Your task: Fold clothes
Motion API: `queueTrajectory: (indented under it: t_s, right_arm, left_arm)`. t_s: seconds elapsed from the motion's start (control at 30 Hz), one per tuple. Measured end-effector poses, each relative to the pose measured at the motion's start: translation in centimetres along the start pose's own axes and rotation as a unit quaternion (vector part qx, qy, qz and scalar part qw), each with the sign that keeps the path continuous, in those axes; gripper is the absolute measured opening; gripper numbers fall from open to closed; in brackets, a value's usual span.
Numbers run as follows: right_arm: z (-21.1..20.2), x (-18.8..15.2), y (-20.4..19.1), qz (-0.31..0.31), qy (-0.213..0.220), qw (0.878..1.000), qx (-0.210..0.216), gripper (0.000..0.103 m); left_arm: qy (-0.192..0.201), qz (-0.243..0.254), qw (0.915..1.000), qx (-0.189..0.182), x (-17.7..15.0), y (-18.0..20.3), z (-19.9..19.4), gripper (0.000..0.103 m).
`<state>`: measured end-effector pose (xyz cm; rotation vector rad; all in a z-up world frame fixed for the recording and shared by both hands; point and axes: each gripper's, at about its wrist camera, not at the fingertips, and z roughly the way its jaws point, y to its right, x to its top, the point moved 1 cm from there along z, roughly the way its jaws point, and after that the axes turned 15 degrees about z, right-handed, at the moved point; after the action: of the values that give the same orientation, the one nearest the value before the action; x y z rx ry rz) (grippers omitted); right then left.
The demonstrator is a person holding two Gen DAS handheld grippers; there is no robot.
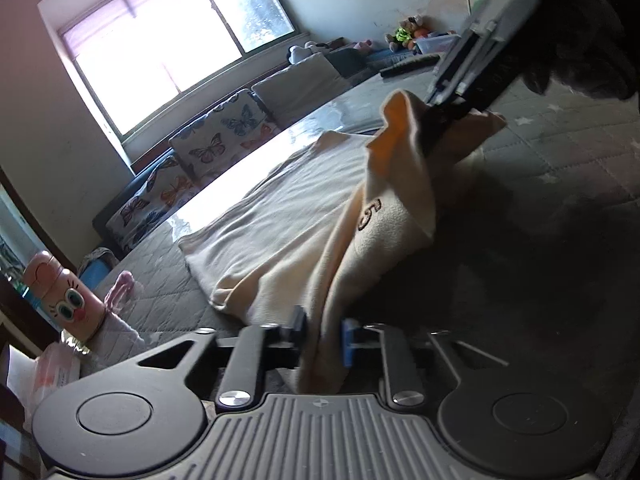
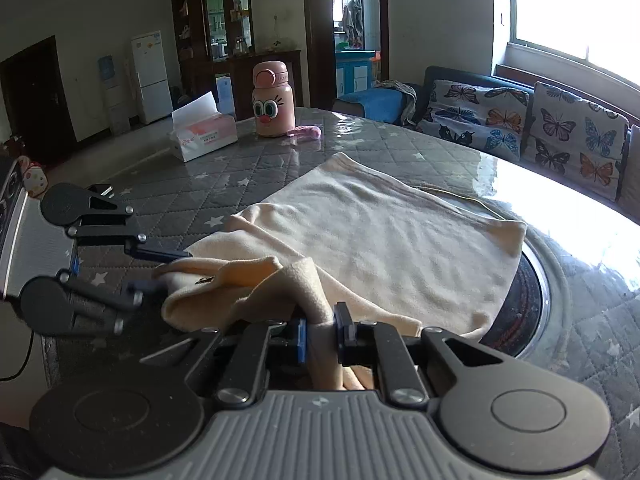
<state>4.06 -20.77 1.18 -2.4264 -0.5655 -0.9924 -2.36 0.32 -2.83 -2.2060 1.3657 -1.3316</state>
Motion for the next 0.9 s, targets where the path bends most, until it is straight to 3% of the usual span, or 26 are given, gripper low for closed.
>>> queueTrajectory:
  t_s: [0.37, 0.67, 0.9]
  right_arm:
    - [-3.1, -0.9, -1.3, -0.011, 0.018, 1.000, 0.018, 0.010]
    - [-10.1, -3.3, -4.5, -0.025, 0.018, 0.997, 0.065, 0.010]
    - [-10.6, -2.5, -5.5, -0.043, 0.017, 0.997, 0.066, 0.010]
  left_arm:
    - [0.040, -0.041, 0.9983, -0.015, 0.9, -1.5, -5.4, 0.012]
    - [0.065, -0.060, 0.9941, -0.063, 1.0, -0.3, -13.6, 0.012]
    - [0.073, -0.098, 0.9909, -0.057, 1.1, -2.5, -12.9, 0.012]
